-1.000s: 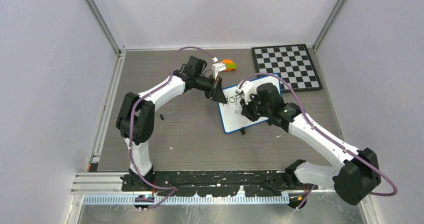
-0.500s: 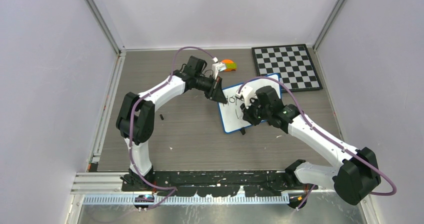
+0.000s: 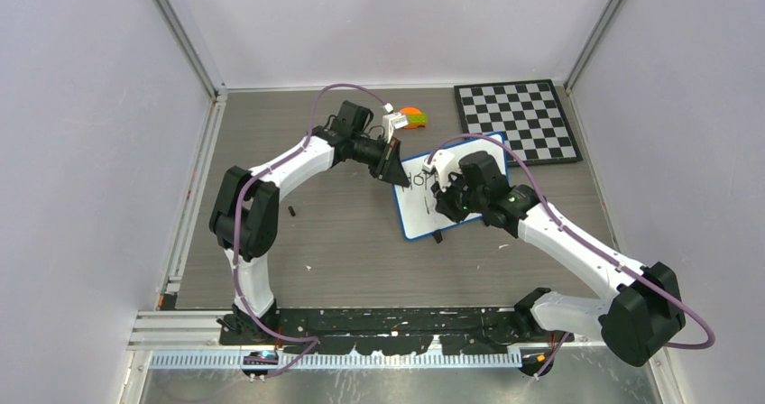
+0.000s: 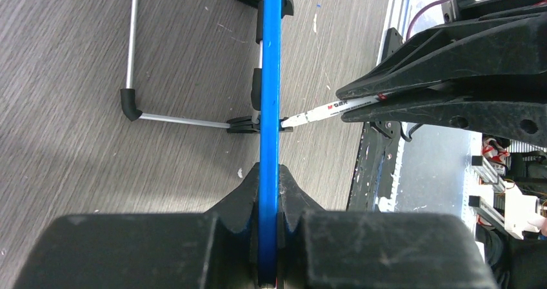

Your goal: Write a sentence on the whiteboard

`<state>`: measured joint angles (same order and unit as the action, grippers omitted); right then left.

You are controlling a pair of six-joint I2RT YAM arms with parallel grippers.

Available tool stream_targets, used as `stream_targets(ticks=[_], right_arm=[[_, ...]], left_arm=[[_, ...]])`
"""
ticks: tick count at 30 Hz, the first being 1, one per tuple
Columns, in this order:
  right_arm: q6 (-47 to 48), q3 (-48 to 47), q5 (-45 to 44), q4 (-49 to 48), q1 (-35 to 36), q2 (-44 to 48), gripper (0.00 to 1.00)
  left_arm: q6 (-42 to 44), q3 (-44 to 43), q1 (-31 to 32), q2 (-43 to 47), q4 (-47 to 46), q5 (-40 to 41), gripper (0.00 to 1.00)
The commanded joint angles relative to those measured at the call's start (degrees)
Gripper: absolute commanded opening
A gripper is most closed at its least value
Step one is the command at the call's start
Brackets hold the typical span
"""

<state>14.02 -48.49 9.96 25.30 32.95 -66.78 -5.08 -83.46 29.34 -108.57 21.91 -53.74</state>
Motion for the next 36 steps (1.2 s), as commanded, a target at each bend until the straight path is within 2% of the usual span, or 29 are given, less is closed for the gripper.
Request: stream_targets(ticks=[1, 14, 21, 36], right_arm=[[-0.07, -3.64, -4.02, -4.20, 0.10, 0.49, 0.00], [1.96, -1.48, -7.59, -0.80, 0.03, 3.21, 0.00], [1.14, 0.10, -3.86, -0.51, 0.18, 2.57, 0.00], [0.45, -1.35, -3.27, -2.49, 2.33, -1.48, 0.00]], left_arm=[[-0.10, -2.57, -0.25, -0.27, 1.95, 1.31, 0.00], [0.16, -2.46, -0.34, -0.15, 2.43, 1.22, 0.00], [-0.18, -3.18, -0.34, -0.48, 2.43, 1.10, 0.00], [-0.10, -3.04, -0.52, -0.24, 2.44, 1.04, 0.00]])
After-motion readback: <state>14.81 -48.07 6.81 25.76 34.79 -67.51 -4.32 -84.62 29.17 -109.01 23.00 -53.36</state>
